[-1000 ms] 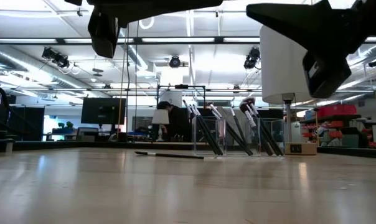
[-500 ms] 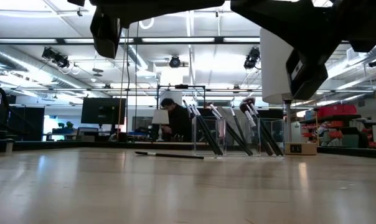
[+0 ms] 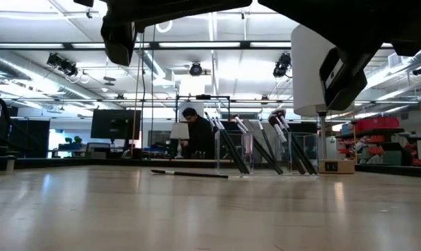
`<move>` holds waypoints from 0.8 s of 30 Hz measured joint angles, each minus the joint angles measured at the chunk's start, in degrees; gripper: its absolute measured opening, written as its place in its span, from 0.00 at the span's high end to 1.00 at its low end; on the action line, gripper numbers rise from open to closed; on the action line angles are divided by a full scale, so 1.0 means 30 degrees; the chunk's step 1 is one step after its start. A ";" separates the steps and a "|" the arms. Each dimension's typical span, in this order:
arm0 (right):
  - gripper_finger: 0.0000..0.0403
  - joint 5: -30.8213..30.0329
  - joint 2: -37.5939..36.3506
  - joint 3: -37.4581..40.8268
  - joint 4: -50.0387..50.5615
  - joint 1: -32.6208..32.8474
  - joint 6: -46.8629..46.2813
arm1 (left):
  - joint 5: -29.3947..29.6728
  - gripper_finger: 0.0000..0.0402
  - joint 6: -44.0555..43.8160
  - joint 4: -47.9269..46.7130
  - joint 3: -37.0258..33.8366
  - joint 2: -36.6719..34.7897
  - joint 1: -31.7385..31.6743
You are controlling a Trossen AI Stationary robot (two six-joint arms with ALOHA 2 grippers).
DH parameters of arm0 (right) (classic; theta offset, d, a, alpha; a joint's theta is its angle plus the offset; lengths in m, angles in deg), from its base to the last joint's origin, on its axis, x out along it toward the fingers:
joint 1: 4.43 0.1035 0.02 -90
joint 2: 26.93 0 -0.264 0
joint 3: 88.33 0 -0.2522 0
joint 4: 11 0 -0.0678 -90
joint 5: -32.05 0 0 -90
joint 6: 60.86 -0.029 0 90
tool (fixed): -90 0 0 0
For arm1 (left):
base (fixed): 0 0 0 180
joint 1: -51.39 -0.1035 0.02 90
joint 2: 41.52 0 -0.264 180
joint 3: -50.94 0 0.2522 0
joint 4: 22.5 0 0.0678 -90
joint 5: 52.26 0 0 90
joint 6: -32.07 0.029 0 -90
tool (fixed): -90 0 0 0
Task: Pick & Place Makeup Supplies
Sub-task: Put the black makeup brush into the transparent organizer
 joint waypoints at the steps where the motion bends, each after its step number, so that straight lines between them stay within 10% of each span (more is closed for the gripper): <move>1: 0.97 -0.0038 0.0000 0.0000 0.0007 0.0000 0.0000 | 0.0000 0.92 -0.0003 -0.0018 0.0000 0.0000 -0.0004; 9: 0.97 -0.1081 -0.1654 0.0198 0.2919 0.0054 0.0021 | -0.0306 0.70 0.0927 -0.0222 0.0000 -0.0102 0.0045; 24: 0.97 -0.2989 -1.3887 0.0200 2.4868 -0.1563 -0.3102 | 0.1630 0.50 -0.1300 -0.6671 0.0007 -0.2565 0.1795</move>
